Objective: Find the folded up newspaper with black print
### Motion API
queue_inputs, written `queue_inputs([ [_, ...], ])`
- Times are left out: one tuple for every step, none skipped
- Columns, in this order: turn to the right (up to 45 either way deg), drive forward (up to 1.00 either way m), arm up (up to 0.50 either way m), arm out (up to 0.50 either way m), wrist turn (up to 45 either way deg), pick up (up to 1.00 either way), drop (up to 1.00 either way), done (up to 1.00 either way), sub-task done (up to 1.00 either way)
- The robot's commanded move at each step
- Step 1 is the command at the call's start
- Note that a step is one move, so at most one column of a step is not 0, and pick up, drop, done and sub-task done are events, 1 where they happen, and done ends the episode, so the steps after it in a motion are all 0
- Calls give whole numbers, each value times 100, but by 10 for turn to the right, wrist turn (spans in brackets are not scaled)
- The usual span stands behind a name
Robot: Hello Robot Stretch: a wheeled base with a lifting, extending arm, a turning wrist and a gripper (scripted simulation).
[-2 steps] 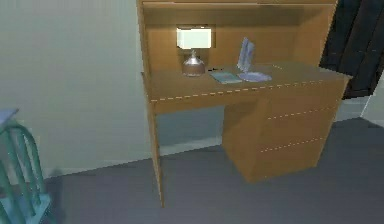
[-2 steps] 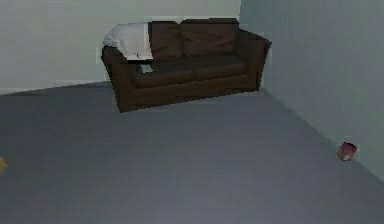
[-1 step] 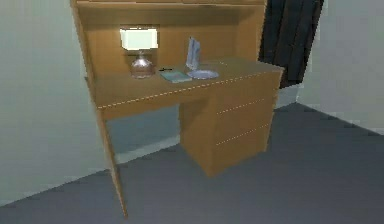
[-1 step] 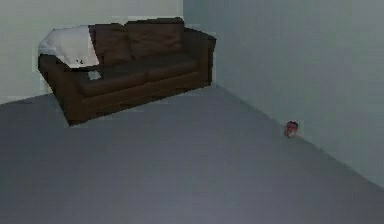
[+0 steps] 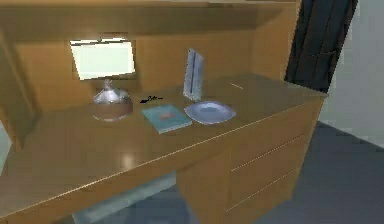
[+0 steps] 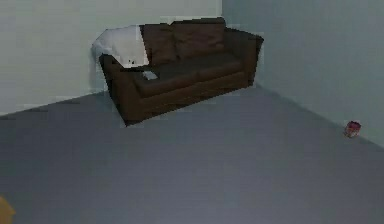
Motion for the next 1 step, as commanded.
queue_inputs([
  [0,0,0,0,0,0,0,100,0],
])
